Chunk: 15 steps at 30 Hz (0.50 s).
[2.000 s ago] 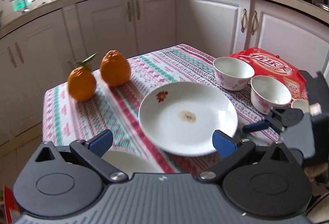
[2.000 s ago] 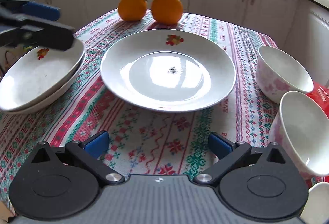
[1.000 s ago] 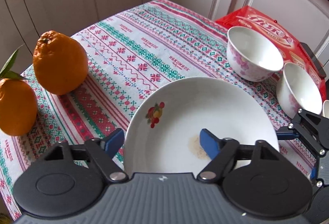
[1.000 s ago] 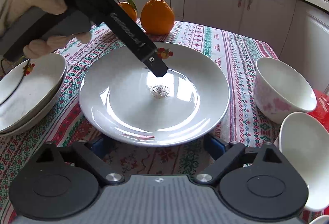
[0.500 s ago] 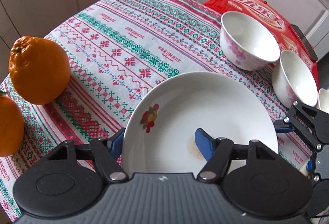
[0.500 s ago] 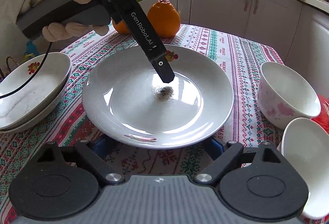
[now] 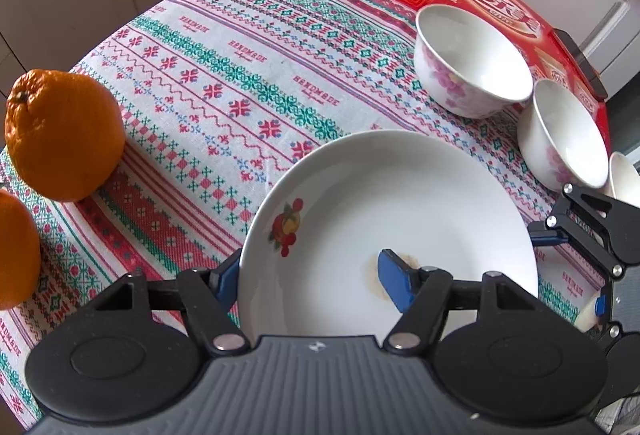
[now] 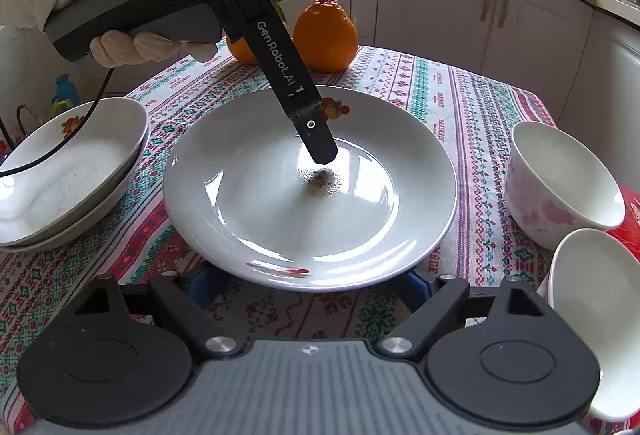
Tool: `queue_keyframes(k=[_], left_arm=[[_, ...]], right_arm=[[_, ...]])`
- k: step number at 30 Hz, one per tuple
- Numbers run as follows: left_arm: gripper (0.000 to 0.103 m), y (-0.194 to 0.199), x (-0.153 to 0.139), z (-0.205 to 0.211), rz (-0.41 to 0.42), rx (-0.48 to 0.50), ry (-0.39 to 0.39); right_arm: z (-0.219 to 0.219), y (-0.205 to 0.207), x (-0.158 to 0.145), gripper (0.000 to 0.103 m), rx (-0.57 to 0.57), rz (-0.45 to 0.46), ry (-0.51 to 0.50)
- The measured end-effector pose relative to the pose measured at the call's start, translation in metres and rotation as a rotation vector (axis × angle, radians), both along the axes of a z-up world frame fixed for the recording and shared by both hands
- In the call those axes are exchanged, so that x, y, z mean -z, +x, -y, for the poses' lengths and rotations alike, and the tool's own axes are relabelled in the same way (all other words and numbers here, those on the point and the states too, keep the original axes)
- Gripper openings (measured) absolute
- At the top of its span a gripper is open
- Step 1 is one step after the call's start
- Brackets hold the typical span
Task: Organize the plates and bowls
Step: 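Grasp the rim of the stained white plate with the left gripper, then lift the stained plate with the left gripper and carry it toward the stacked plates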
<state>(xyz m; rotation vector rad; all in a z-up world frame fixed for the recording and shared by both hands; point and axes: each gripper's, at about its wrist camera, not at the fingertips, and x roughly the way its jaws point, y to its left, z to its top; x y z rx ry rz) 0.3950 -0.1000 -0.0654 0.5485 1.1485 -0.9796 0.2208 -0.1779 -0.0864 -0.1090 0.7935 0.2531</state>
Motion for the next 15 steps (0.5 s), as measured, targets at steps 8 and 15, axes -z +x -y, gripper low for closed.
queue_keyframes(k=[8, 15], left_arm=[[0.069, -0.014, -0.007, -0.009, 0.004, -0.018, -0.020], [0.069, -0.032, -0.026, -0.016, 0.035, -0.035, -0.045]], right_arm=[[-0.001, -0.011, -0.006, 0.091, -0.032, -0.001, -0.010], [-0.002, -0.026, -0.021, 0.091, -0.051, 0.017, -0.015]])
